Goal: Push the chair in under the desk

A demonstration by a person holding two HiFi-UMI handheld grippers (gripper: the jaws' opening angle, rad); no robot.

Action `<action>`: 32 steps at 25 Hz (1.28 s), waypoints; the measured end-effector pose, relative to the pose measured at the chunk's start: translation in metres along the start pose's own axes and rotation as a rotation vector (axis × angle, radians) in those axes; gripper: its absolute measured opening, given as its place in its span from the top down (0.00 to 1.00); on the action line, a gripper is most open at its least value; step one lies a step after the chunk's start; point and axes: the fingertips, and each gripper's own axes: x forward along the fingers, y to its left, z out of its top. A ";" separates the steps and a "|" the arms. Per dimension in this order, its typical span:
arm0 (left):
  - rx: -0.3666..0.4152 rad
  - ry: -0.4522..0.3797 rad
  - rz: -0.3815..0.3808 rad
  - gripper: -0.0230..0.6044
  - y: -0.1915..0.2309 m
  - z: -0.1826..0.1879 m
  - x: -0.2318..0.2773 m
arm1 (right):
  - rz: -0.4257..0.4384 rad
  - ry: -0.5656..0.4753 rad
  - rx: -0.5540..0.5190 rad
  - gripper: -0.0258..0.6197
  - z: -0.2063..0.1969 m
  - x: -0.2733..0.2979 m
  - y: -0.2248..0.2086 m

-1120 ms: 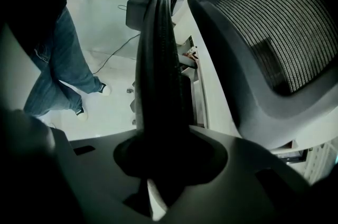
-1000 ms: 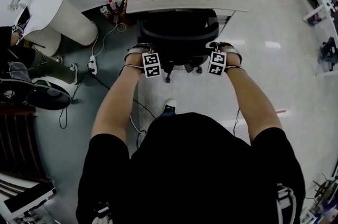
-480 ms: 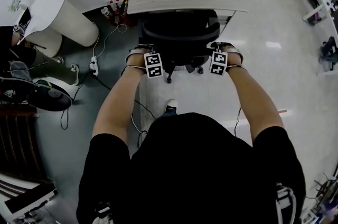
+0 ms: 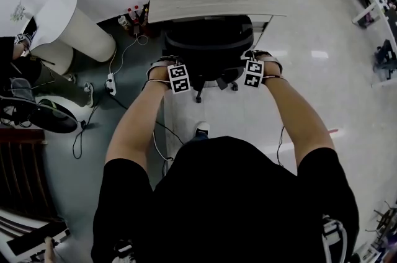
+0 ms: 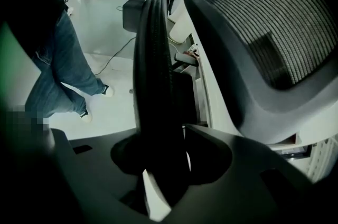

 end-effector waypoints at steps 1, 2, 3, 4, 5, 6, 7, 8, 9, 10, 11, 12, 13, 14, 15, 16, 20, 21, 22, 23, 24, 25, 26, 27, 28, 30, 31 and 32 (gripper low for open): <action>-0.015 -0.008 -0.004 0.79 0.000 0.001 -0.002 | -0.007 0.003 0.007 0.72 -0.001 -0.002 -0.001; -0.031 -0.018 -0.003 0.78 0.001 0.001 -0.004 | -0.015 0.004 0.011 0.71 -0.003 -0.005 -0.002; -0.047 -0.029 0.000 0.76 0.001 0.002 -0.007 | -0.024 0.004 0.015 0.70 -0.004 -0.008 -0.003; -0.063 -0.040 0.006 0.74 0.002 0.002 -0.010 | -0.033 0.003 0.018 0.69 -0.005 -0.010 -0.003; -0.077 -0.051 0.013 0.72 0.003 0.002 -0.012 | -0.042 0.002 0.023 0.68 -0.006 -0.013 -0.003; -0.090 -0.061 0.022 0.70 0.003 0.001 -0.016 | -0.051 0.000 0.029 0.68 -0.007 -0.016 -0.003; -0.102 -0.068 0.034 0.67 0.004 0.001 -0.019 | -0.060 -0.002 0.037 0.67 -0.008 -0.020 -0.003; -0.114 -0.072 0.047 0.65 0.005 0.000 -0.023 | -0.069 -0.006 0.046 0.67 -0.008 -0.024 -0.003; -0.126 -0.075 0.062 0.63 0.006 -0.001 -0.027 | -0.079 -0.010 0.059 0.66 -0.009 -0.028 -0.003; -0.138 -0.079 0.076 0.62 0.006 -0.002 -0.032 | -0.087 -0.017 0.077 0.66 -0.010 -0.033 -0.003; -0.154 -0.086 0.088 0.61 0.006 -0.002 -0.036 | -0.093 -0.027 0.099 0.66 -0.011 -0.037 -0.002; -0.174 -0.095 0.099 0.61 0.005 -0.001 -0.040 | -0.097 -0.039 0.126 0.66 -0.012 -0.042 -0.001; -0.200 -0.109 0.107 0.61 0.004 -0.001 -0.044 | -0.102 -0.052 0.156 0.65 -0.013 -0.047 -0.001; -0.232 -0.127 0.114 0.61 0.003 0.000 -0.049 | -0.107 -0.065 0.188 0.65 -0.014 -0.052 0.000; -0.266 -0.147 0.121 0.61 0.003 0.001 -0.054 | -0.115 -0.080 0.221 0.65 -0.015 -0.058 -0.001; -0.297 -0.166 0.130 0.61 0.003 0.001 -0.059 | -0.125 -0.094 0.254 0.64 -0.015 -0.065 -0.003; -0.395 -0.233 0.167 0.61 0.003 0.004 -0.079 | -0.174 -0.154 0.359 0.72 -0.016 -0.090 -0.004; -0.422 -0.254 0.174 0.61 0.003 0.005 -0.084 | -0.184 -0.168 0.380 0.74 -0.017 -0.097 -0.004; -0.452 -0.277 0.182 0.61 0.003 0.007 -0.089 | -0.192 -0.182 0.402 0.74 -0.017 -0.104 -0.003; -0.484 -0.302 0.190 0.61 0.003 0.009 -0.094 | -0.198 -0.197 0.424 0.75 -0.017 -0.111 -0.002; -0.518 -0.326 0.197 0.61 0.003 0.012 -0.099 | -0.203 -0.212 0.447 0.76 -0.018 -0.118 -0.001; -0.552 -0.350 0.203 0.62 0.002 0.014 -0.105 | -0.207 -0.226 0.472 0.77 -0.018 -0.124 0.001; -0.586 -0.374 0.208 0.62 0.001 0.016 -0.110 | -0.211 -0.241 0.497 0.77 -0.018 -0.131 0.002; -0.620 -0.400 0.212 0.62 0.001 0.018 -0.114 | -0.215 -0.255 0.523 0.78 -0.018 -0.137 0.004; -0.655 -0.428 0.217 0.62 0.001 0.020 -0.119 | -0.220 -0.269 0.546 0.78 -0.019 -0.143 0.006; -0.720 -0.484 0.228 0.64 0.001 0.025 -0.127 | -0.234 -0.291 0.579 0.80 -0.019 -0.154 0.009; -0.741 -0.505 0.232 0.65 -0.001 0.027 -0.132 | -0.242 -0.300 0.589 0.80 -0.018 -0.160 0.010; -0.753 -0.519 0.236 0.65 -0.003 0.029 -0.135 | -0.248 -0.308 0.597 0.81 -0.018 -0.165 0.013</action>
